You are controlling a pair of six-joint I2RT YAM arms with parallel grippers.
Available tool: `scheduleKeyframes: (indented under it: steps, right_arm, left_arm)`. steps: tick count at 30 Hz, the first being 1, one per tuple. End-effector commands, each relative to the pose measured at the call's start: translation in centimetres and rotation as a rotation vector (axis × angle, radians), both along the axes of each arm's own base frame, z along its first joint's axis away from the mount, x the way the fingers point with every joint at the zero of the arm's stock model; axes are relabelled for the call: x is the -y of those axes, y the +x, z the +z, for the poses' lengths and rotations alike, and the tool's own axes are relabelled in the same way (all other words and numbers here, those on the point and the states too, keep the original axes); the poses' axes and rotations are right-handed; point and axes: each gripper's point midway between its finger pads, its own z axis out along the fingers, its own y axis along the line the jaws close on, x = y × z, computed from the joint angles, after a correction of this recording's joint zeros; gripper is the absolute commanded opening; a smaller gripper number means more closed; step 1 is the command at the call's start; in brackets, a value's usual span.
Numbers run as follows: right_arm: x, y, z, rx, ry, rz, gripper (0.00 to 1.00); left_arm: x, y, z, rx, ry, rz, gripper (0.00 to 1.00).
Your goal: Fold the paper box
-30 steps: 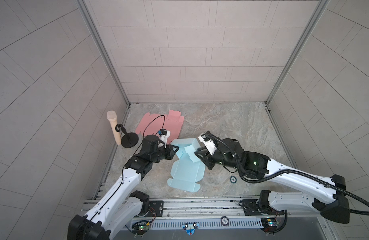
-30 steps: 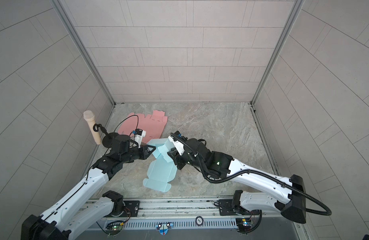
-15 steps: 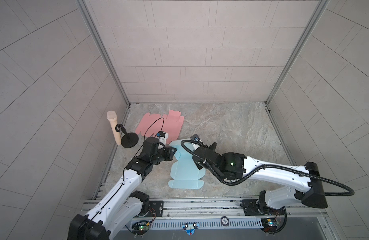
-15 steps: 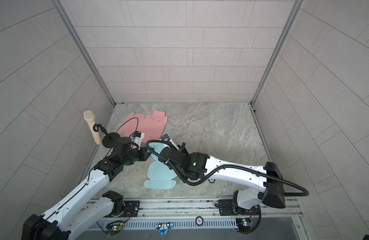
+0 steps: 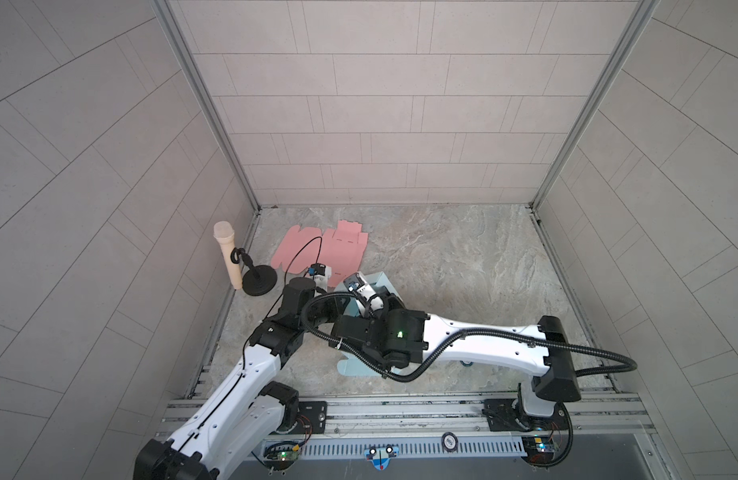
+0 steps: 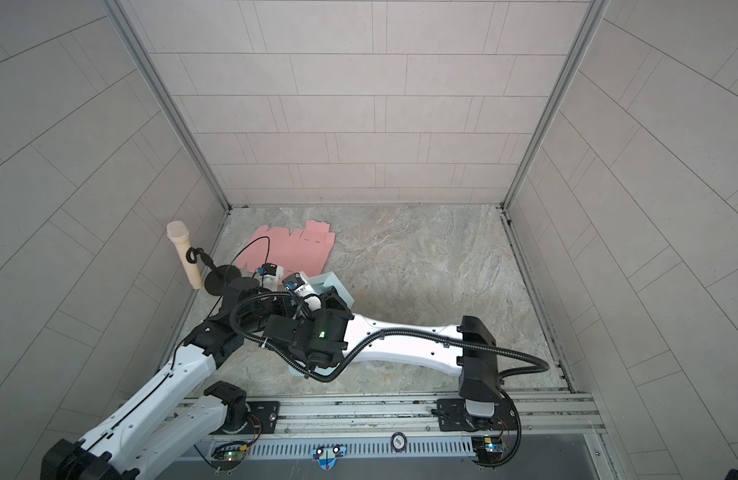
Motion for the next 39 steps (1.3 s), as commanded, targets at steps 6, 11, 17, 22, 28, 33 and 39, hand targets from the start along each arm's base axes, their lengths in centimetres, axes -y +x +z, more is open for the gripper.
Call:
scheduleKeyframes:
  steps: [6, 11, 17, 22, 28, 33, 39]
  right_arm:
    - [1.8, 0.3, 0.7, 0.08, -0.044, -0.075, 0.32]
    - [1.7, 0.8, 0.4, 0.079, -0.037, -0.085, 0.25]
    - [1.2, 1.5, 0.2, 0.1, -0.043, -0.101, 0.24]
    - [1.0, 2.1, 0.2, 0.128, -0.07, -0.123, 0.31]
    - [1.8, 2.7, 0.5, 0.165, -0.092, -0.152, 0.21]
    - [1.8, 3.1, 0.3, 0.189, -0.12, -0.168, 0.12]
    - [1.1, 3.5, -0.1, 0.2, -0.138, -0.174, 0.12]
  left_arm:
    - [0.9, -0.7, 1.5, 0.053, -0.044, -0.047, 0.02]
    - [1.0, -0.9, 1.9, 0.064, -0.052, -0.054, 0.02]
    - [1.2, -1.3, 1.9, 0.065, -0.051, -0.061, 0.02]
    - [1.3, -1.5, 2.2, 0.073, -0.054, -0.064, 0.02]
    - [1.4, -1.7, 2.3, 0.076, -0.055, -0.071, 0.02]
    - [1.7, -1.7, 2.4, 0.076, -0.053, -0.081, 0.02]
    - [1.7, -1.9, 2.4, 0.074, -0.042, -0.089, 0.02]
